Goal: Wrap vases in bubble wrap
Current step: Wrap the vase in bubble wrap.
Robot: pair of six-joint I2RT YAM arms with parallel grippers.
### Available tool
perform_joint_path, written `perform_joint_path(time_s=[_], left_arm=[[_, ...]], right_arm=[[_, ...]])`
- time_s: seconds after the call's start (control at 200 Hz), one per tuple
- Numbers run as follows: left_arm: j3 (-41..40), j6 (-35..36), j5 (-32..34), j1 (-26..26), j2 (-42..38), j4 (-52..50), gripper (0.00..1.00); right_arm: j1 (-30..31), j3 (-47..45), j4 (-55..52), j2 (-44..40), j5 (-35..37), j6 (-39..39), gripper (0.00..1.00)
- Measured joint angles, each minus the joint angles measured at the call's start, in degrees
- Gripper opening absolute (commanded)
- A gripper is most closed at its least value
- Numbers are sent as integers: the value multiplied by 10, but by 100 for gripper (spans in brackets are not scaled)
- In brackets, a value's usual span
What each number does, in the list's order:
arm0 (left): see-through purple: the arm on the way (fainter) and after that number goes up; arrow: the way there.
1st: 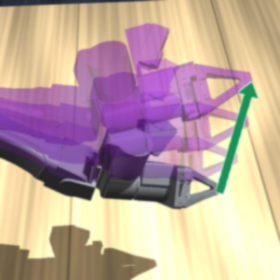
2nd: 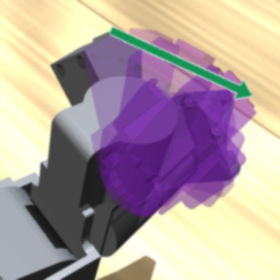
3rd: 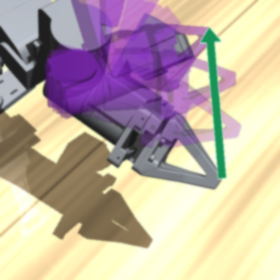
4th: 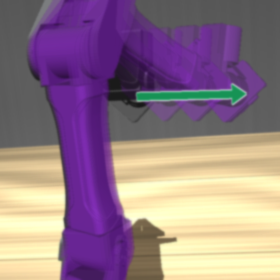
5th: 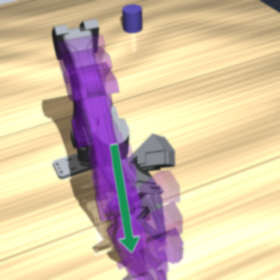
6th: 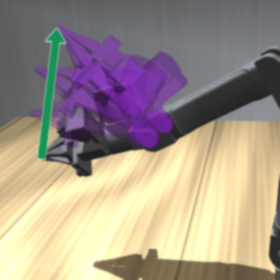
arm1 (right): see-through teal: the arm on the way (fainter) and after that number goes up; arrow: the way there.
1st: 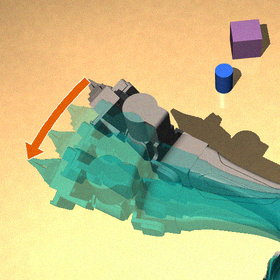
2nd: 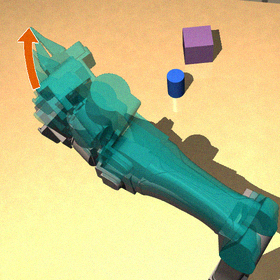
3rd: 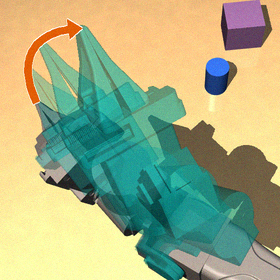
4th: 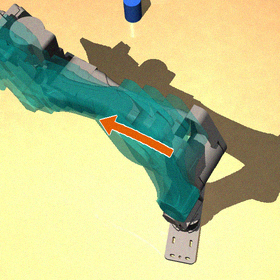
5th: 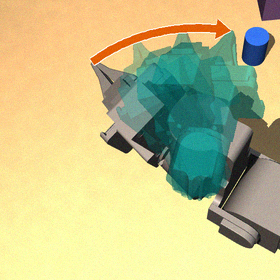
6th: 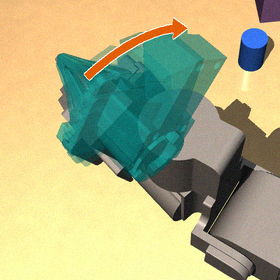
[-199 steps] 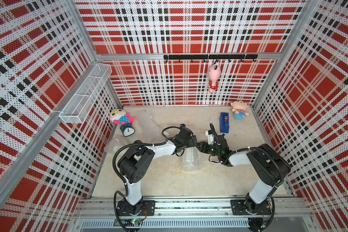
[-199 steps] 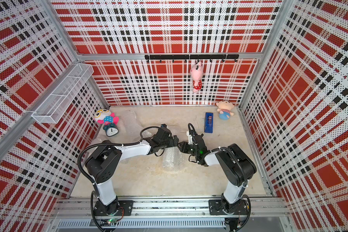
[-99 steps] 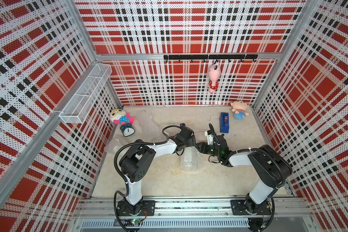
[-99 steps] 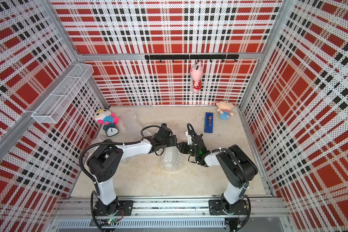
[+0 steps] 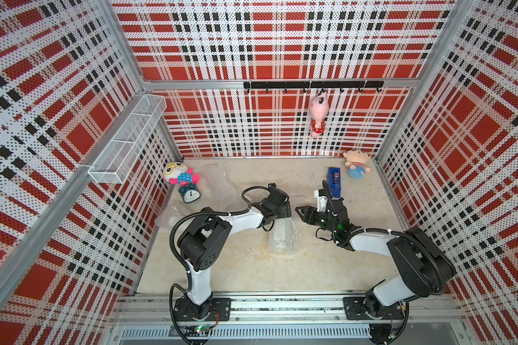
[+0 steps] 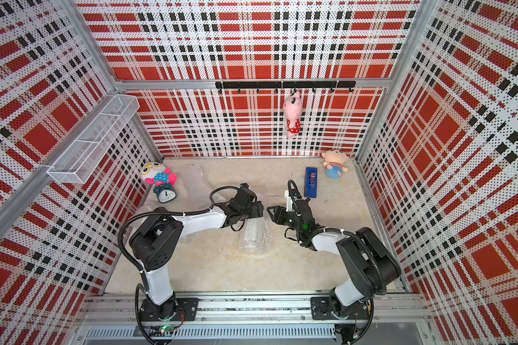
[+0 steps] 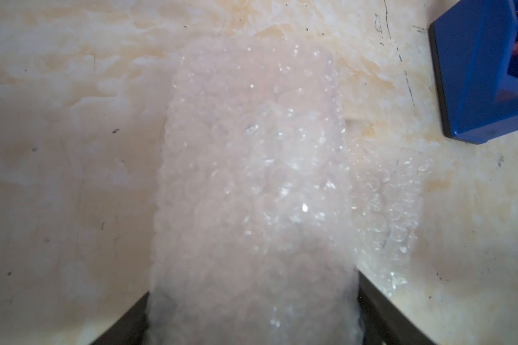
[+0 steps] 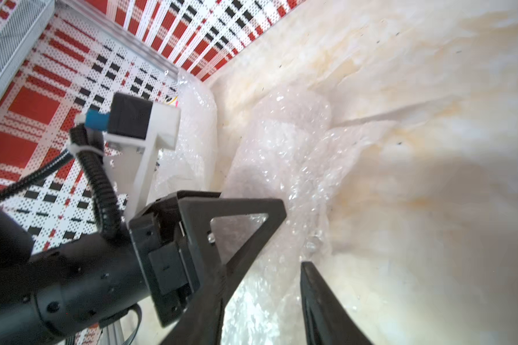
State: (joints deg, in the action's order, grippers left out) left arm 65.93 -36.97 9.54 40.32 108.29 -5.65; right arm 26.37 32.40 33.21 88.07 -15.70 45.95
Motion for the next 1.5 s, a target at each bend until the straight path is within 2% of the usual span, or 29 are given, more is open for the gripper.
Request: perform_joint_path(time_s=[0.185,0.421,0.681,0.872,1.182,1.348,1.503], left_arm=[[0,0,0,0,0,0,69],[-1,0,0,0,0,1,68],[-3,0,-3,0,0,4,71],[-21,1,-28,-5,-10,26,80],[-78,-13,-63,-24,-53,63,94],[-87,-20,-81,-31,-76,84,99],[-87,-19,-101,-30,-82,107,99]], right_arm=[[-17,11,-31,27,16,-1,39],[-17,97,-104,114,41,-43,35],[-15,109,-79,160,-19,-57,34],[-6,107,-14,160,-79,-46,32],[10,106,18,160,-93,-41,31],[11,105,32,161,-93,-36,30],[16,105,36,161,-96,-34,28]])
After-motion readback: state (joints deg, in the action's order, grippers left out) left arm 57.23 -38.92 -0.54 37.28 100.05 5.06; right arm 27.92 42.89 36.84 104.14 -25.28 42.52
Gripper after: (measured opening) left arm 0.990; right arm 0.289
